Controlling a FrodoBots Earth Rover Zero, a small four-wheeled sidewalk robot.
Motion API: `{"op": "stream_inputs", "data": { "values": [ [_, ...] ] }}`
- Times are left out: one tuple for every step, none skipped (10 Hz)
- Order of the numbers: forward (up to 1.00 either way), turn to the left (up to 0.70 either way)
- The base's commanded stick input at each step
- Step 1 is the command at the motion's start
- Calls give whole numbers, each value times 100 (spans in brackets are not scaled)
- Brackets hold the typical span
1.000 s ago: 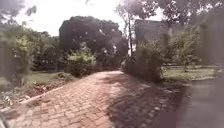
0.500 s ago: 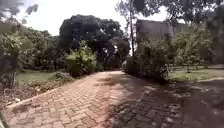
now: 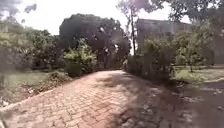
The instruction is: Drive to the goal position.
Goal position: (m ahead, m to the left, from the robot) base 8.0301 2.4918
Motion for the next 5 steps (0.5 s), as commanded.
{"op": "stream_inputs", "data": {
  "values": [
    [70, -8],
    [70, 0],
    [70, 0],
    [70, 0],
    [70, 0]
  ]
}}
